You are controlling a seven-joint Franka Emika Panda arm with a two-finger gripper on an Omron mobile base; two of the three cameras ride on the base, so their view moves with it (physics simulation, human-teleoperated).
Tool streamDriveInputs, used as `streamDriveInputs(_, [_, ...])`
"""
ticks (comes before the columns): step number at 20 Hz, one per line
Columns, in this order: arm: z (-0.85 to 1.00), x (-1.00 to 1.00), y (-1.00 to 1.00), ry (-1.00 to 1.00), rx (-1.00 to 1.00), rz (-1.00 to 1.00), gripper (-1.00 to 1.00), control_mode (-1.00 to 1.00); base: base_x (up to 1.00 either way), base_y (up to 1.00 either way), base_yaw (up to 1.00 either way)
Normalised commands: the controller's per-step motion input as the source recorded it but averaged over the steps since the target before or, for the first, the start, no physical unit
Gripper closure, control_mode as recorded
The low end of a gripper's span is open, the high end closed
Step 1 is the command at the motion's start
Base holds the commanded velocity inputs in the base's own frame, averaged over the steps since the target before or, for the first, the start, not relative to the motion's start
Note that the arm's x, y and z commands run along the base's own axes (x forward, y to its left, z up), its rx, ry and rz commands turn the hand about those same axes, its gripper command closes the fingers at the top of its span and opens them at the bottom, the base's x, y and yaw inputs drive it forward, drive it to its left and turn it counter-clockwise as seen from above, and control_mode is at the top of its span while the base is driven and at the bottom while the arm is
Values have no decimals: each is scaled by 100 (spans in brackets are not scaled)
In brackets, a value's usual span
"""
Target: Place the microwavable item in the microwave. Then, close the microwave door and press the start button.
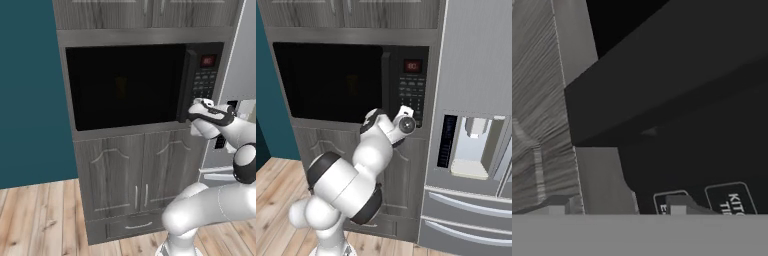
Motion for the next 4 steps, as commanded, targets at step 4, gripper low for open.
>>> streamDriveInputs(4, [-21,22,-4,0,0,0,-100,-100,0,0,0])
